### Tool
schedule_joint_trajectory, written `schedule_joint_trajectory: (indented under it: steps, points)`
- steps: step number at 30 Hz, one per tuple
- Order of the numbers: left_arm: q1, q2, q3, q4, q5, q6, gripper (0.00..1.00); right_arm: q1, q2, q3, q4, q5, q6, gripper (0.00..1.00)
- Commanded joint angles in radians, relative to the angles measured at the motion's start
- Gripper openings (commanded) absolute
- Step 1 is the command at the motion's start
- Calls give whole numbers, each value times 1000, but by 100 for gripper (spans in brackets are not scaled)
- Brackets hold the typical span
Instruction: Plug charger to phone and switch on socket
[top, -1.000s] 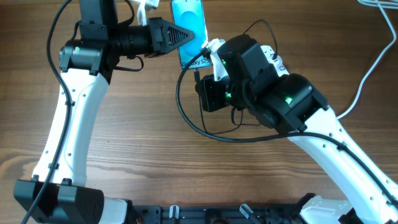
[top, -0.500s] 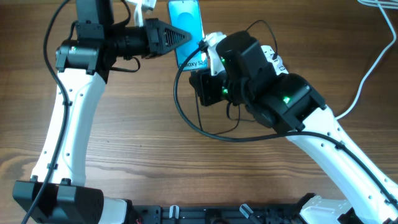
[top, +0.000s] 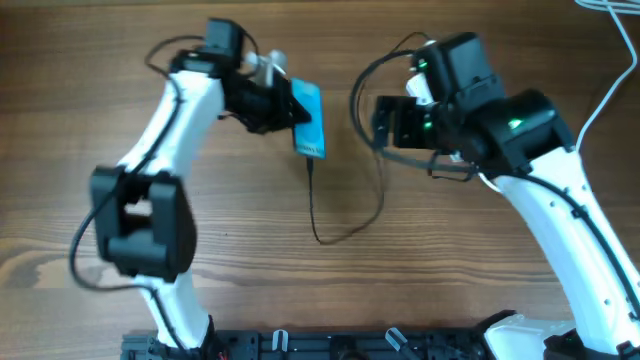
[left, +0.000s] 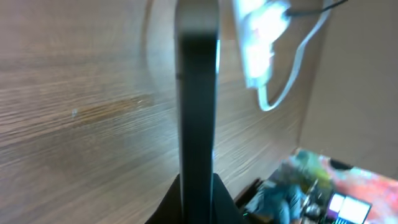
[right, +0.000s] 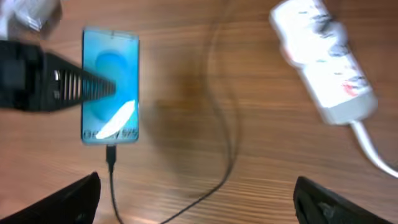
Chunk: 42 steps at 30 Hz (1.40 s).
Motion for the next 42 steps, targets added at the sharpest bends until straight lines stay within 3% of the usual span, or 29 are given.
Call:
schedule_joint_trajectory:
  steps: [1,13,20,21,22,26,30,31,32,36,42]
  points:
    - [-55,73,-5,26,-76,59,4,-73,-6,7,-35,60,7,99]
    - [-72,222,-6,90,-222,61,5,-93,-5,-26,-39,60,4,100]
    - [-72,222,-6,57,-406,55,37,-93,-5,-26,-35,87,4,100]
    - [-72,222,-6,48,-438,55,51,-93,-4,-26,-35,88,4,100]
    - [-71,222,-6,43,-462,55,56,-93,-2,-26,-33,93,5,100]
    - [-27,181,45,-45,-471,24,66,-110,31,-26,19,230,7,99]
    - [40,-66,121,-130,-480,25,68,-232,128,-26,76,245,6,100]
    - [52,-150,121,-127,-483,24,80,-285,167,-26,90,224,-5,100]
    - [61,-220,121,-121,-497,13,100,-327,200,-26,100,216,-5,100]
    - [76,-451,120,-121,-670,-31,100,-452,325,-26,118,203,2,100]
    - [76,-504,120,-121,-674,-32,100,-465,473,-26,237,172,-84,100]
